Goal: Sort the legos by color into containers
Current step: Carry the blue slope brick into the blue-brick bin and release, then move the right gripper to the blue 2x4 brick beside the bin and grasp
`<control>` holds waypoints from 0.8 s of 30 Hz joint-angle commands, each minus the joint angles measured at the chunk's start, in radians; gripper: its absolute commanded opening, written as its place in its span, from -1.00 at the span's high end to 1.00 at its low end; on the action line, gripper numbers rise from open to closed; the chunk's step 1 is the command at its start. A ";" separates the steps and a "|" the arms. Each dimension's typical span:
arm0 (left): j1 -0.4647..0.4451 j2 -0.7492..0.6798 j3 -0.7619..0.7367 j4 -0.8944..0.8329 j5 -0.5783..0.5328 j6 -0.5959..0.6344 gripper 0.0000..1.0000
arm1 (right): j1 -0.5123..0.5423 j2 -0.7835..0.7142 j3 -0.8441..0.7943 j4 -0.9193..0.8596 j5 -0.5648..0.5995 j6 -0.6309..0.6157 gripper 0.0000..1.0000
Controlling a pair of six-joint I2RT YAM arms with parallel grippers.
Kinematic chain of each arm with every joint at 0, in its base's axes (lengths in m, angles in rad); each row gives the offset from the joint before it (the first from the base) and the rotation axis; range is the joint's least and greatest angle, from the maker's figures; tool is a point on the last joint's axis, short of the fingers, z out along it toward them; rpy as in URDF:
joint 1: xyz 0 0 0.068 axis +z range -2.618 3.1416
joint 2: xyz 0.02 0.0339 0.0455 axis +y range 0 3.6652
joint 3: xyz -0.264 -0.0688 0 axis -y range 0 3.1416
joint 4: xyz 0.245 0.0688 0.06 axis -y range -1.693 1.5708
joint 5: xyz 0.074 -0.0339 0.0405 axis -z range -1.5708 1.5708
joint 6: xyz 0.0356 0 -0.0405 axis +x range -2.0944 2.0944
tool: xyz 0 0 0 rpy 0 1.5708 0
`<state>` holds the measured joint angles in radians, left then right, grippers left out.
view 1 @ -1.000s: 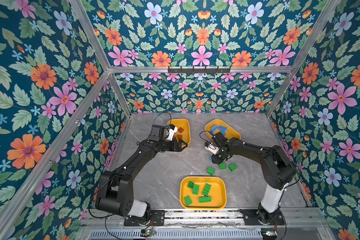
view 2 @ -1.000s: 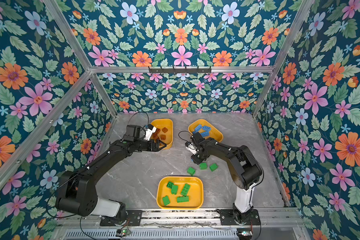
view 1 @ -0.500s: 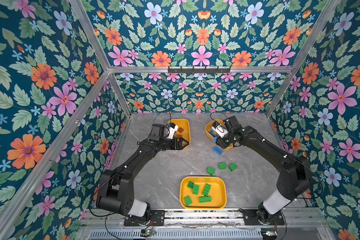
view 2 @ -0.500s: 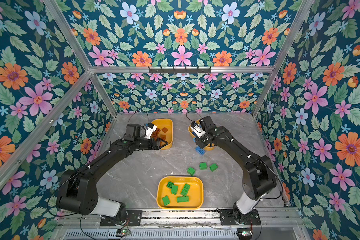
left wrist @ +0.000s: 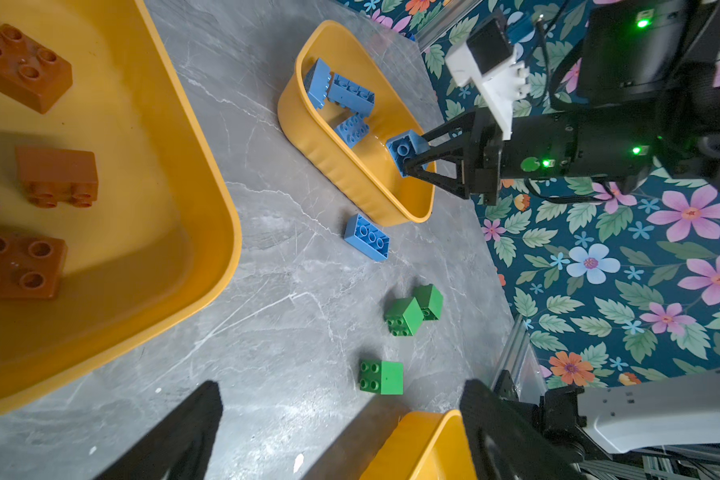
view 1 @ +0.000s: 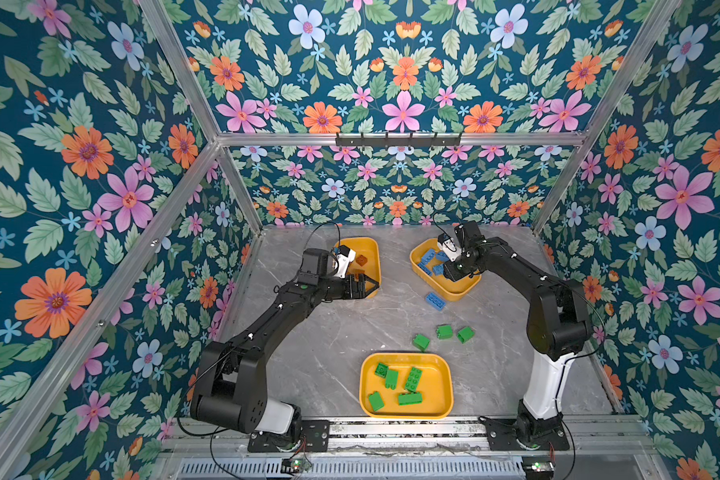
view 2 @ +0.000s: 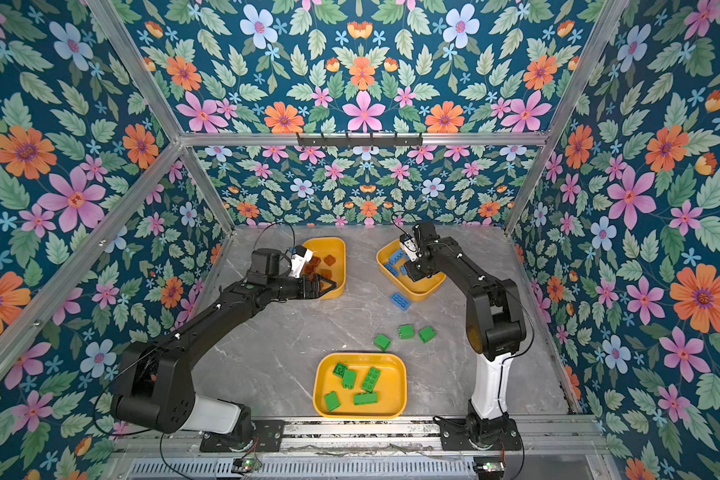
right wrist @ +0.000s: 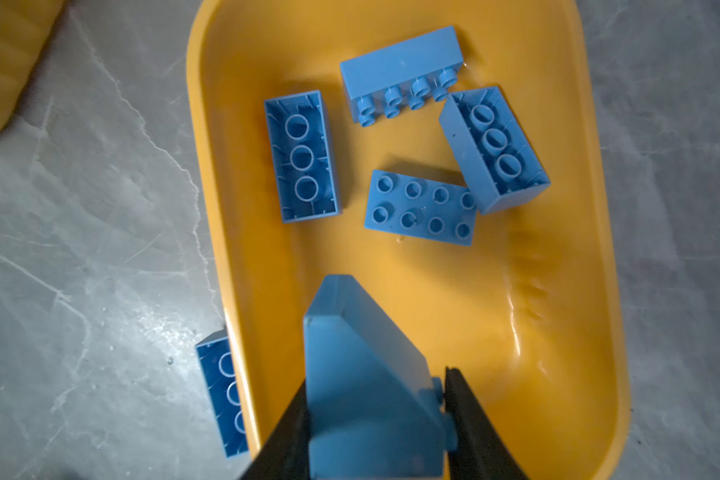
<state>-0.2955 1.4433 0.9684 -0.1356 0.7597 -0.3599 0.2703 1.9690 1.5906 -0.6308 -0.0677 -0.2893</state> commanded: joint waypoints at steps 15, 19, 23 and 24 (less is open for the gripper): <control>0.000 0.016 0.016 -0.016 -0.004 0.009 -0.85 | 0.129 -0.209 -0.152 -0.061 -0.127 0.035 -0.52; 0.000 0.017 0.013 -0.013 -0.008 0.004 -0.84 | 0.209 -0.237 -0.232 -0.015 -0.072 0.083 -0.49; 0.000 0.015 0.004 -0.015 -0.008 0.004 -0.84 | 0.255 -0.223 -0.287 0.028 0.030 0.096 -0.46; -0.001 0.013 0.004 -0.020 -0.008 0.007 -0.84 | 0.260 -0.217 -0.299 0.040 0.064 0.097 -0.45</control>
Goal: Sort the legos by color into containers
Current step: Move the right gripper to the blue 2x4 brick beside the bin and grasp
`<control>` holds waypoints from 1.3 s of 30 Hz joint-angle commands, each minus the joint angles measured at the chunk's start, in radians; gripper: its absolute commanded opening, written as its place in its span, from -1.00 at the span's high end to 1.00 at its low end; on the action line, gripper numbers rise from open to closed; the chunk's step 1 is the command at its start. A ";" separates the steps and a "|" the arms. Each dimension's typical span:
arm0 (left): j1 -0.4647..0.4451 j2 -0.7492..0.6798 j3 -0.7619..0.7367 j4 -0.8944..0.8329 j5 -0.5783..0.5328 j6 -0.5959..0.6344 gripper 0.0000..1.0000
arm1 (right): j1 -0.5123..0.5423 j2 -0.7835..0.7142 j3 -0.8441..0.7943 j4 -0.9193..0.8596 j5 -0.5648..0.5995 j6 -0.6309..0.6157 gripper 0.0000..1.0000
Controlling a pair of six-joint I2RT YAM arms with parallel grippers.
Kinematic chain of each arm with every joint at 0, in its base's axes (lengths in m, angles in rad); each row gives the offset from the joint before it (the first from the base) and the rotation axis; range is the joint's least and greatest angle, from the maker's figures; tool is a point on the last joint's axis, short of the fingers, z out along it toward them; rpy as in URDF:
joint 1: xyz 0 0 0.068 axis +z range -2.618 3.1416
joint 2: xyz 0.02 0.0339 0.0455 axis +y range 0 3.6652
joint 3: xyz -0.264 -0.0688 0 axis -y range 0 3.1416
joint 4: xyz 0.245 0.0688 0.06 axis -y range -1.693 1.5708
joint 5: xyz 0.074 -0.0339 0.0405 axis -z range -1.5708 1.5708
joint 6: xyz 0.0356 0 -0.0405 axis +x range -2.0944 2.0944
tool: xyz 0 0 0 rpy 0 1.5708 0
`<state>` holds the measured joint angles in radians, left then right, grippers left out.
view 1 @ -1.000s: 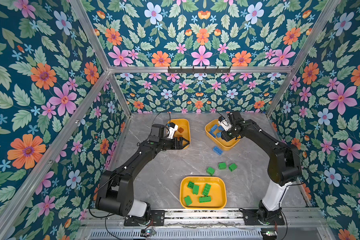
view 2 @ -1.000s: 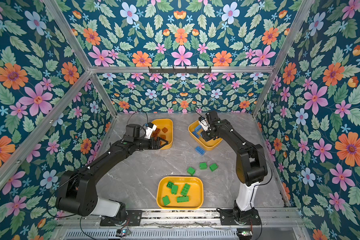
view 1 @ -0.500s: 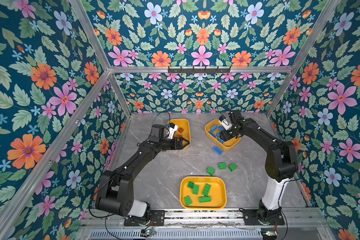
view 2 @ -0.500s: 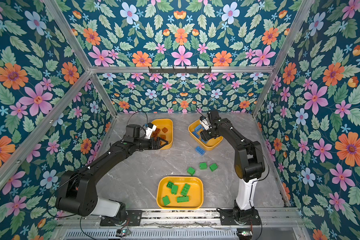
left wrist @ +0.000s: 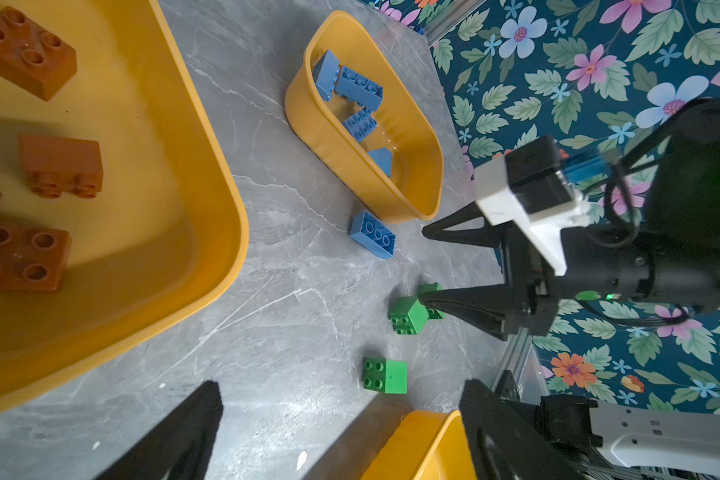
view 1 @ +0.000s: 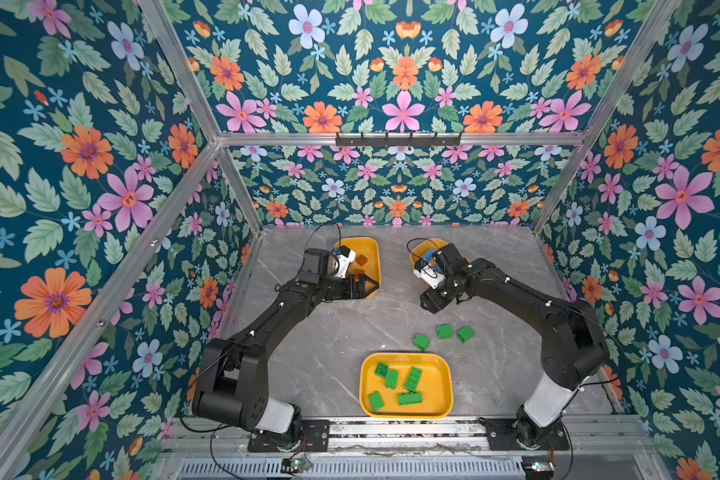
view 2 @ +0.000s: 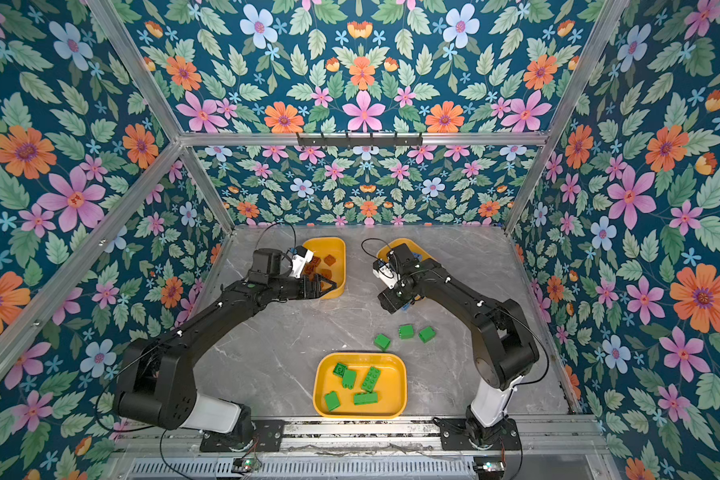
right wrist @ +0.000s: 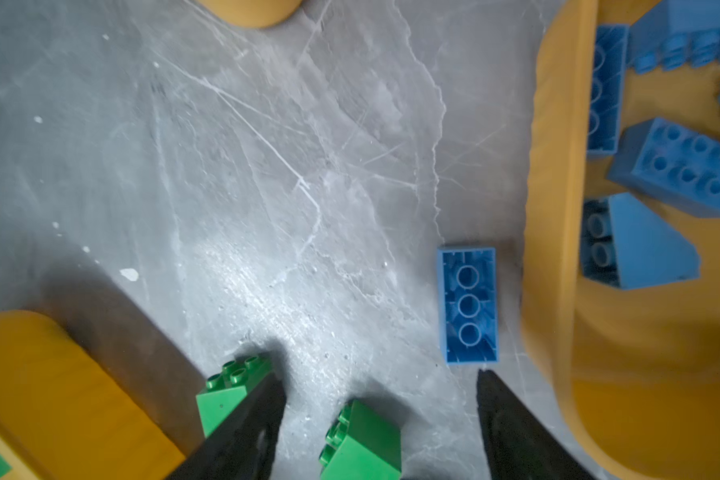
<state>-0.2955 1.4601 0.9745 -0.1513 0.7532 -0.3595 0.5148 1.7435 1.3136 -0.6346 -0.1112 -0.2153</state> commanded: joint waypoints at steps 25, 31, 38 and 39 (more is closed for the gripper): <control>0.002 0.016 -0.022 -0.012 -0.023 0.025 -0.84 | 0.016 0.189 0.022 0.117 0.224 -0.038 -0.28; 0.002 0.022 -0.023 -0.018 -0.023 0.030 -0.84 | 0.016 0.191 0.011 0.113 0.173 -0.027 -0.22; 0.002 0.028 -0.016 -0.020 -0.023 0.033 -0.84 | 0.020 0.160 -0.002 0.119 0.068 0.001 -0.15; 0.001 0.029 -0.016 -0.020 -0.023 0.032 -0.84 | 0.024 0.151 -0.009 0.127 0.064 0.003 -0.14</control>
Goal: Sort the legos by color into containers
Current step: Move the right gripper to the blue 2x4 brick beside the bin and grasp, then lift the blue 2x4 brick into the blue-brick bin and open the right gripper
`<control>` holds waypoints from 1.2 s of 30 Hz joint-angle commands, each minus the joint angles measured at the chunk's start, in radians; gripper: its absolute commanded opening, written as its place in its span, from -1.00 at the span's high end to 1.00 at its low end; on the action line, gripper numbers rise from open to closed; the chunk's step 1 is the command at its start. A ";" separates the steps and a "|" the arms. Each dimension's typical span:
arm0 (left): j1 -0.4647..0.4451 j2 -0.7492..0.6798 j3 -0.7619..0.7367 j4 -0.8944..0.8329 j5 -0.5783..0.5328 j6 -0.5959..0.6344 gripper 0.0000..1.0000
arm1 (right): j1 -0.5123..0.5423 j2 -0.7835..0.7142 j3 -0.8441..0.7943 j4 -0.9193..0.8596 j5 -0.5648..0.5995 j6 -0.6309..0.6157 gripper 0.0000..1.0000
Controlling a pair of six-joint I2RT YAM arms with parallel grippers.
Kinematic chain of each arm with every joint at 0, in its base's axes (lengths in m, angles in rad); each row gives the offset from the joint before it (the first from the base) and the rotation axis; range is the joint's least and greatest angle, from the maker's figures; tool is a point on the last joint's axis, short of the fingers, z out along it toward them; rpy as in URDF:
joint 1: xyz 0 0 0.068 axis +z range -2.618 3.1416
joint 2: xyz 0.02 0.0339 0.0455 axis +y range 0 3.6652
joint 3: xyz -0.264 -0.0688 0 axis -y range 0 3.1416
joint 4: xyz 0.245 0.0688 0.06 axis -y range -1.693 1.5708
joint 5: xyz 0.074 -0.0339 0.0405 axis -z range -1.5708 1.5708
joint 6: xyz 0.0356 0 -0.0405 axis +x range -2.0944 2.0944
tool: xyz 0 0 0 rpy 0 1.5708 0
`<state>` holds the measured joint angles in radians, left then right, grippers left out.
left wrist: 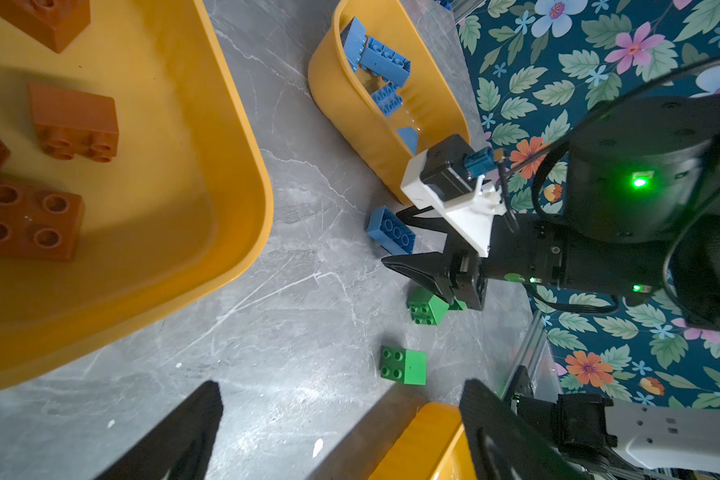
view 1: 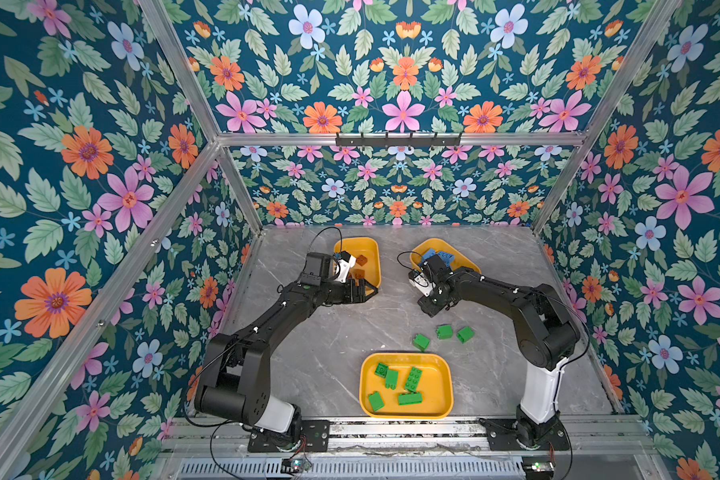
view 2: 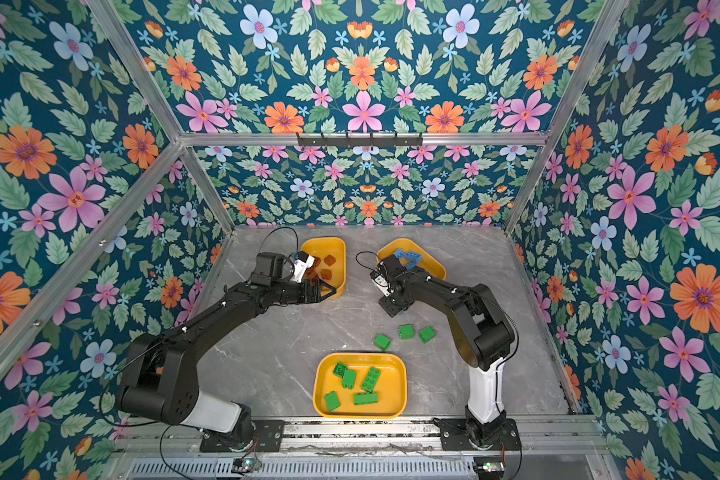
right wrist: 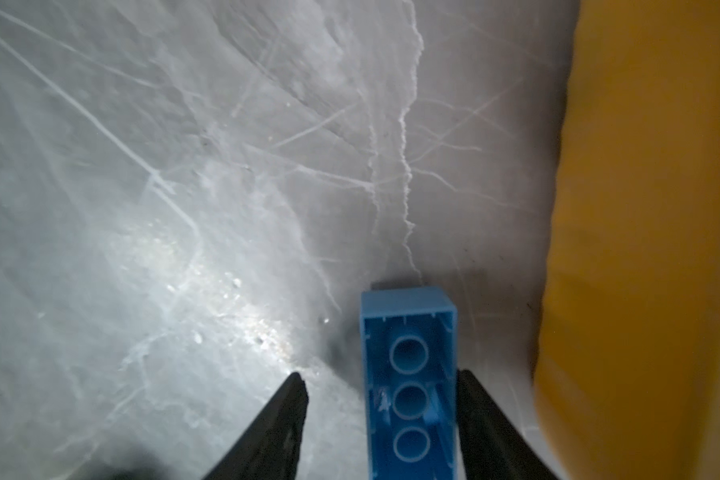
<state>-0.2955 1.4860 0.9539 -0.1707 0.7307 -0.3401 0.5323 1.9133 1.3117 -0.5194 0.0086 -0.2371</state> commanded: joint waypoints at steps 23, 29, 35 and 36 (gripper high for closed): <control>0.001 0.004 0.005 -0.013 0.006 0.017 -0.84 | 0.009 0.015 -0.026 0.007 0.010 0.010 0.28; 0.001 0.005 0.017 -0.027 0.006 0.022 -0.84 | 0.008 -0.025 -0.014 -0.007 -0.022 0.026 0.45; 0.002 0.003 0.036 -0.025 0.017 0.011 -0.84 | -0.033 -0.157 -0.005 -0.045 -0.048 0.050 0.49; 0.001 0.003 0.038 -0.014 0.020 -0.001 -0.83 | -0.047 -0.180 -0.001 -0.056 -0.051 0.050 0.49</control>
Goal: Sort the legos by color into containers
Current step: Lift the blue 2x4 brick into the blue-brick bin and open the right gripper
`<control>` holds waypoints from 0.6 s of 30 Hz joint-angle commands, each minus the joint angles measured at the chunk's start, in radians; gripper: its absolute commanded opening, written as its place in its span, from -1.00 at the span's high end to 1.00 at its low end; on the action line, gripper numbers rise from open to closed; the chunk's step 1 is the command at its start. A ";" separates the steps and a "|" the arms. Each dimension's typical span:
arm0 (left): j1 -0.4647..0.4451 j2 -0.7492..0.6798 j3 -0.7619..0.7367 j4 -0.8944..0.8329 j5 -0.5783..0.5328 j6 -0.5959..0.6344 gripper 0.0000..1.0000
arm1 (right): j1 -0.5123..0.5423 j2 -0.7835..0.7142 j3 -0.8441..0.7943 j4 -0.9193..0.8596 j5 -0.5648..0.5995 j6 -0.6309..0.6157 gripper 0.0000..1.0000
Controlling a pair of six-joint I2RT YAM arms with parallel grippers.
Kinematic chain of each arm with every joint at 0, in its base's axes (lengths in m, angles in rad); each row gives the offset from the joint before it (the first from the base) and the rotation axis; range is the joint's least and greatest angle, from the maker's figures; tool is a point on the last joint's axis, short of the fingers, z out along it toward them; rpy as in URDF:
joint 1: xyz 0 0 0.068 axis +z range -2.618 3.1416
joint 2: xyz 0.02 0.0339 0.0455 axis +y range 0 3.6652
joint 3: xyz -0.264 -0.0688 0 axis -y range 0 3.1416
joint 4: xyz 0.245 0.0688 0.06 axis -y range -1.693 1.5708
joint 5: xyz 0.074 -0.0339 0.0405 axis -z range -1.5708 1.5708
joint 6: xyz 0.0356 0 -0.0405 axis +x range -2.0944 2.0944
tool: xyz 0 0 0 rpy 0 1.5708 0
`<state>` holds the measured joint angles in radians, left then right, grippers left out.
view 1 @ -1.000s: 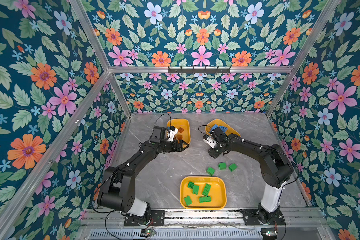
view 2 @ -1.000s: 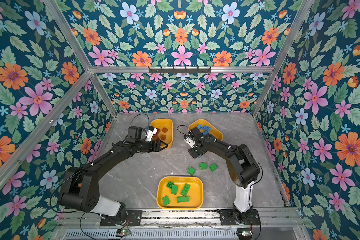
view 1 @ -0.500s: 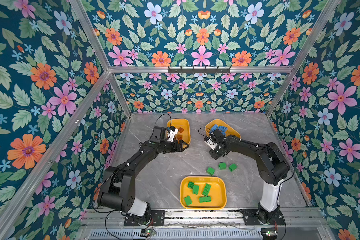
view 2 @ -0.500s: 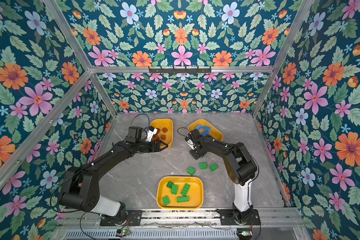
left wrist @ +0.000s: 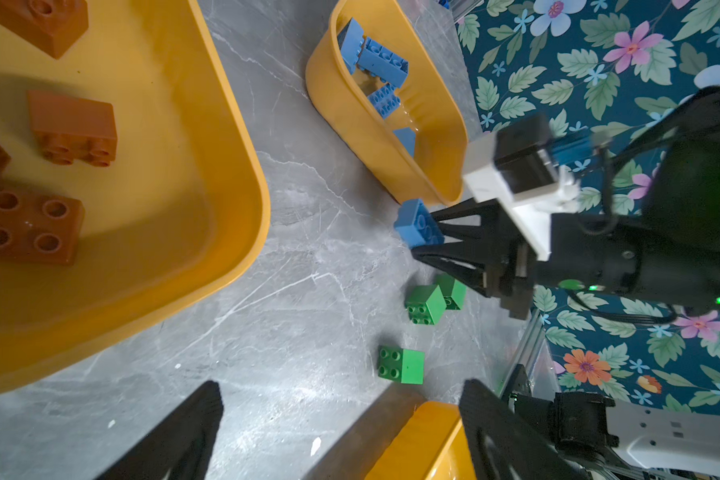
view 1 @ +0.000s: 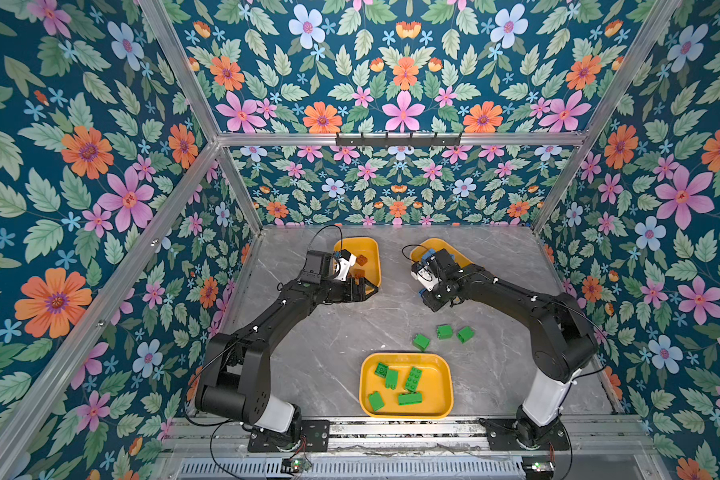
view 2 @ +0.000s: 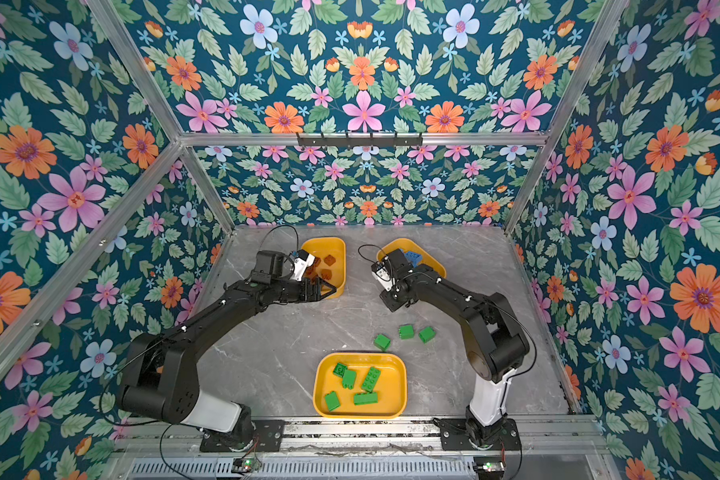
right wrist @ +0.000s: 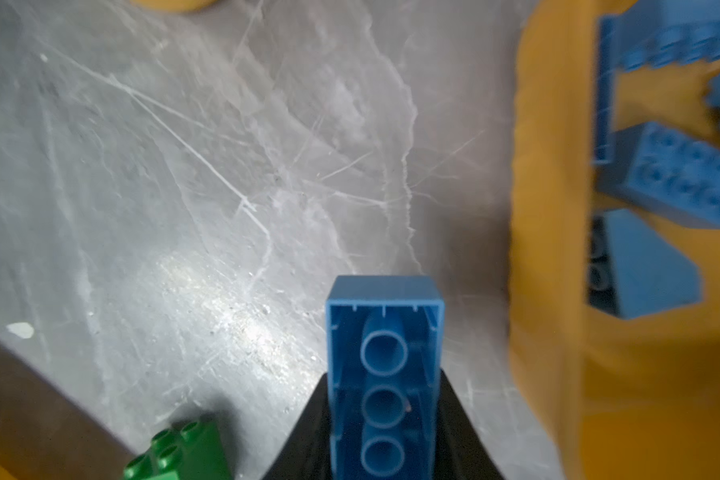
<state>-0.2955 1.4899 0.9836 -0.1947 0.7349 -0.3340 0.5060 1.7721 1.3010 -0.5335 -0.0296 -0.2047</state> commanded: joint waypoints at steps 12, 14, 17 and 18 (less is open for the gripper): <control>0.000 0.006 0.011 0.131 0.065 -0.108 -0.82 | -0.289 -0.020 0.105 -0.079 -0.003 -0.051 0.49; 0.000 0.003 0.008 0.144 0.067 -0.119 -0.82 | -0.315 0.020 0.130 -0.070 0.001 -0.057 0.49; 0.000 0.005 0.002 0.149 0.070 -0.126 -0.82 | -0.342 0.093 0.187 -0.059 -0.003 -0.059 0.47; 0.001 0.007 -0.001 0.148 0.070 -0.126 -0.83 | -0.348 0.121 0.216 -0.067 -0.009 -0.059 0.46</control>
<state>-0.2955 1.4952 0.9871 -0.0784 0.7879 -0.4454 0.1703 1.8515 1.4734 -0.6025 -0.0299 -0.2485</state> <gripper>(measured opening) 0.912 0.315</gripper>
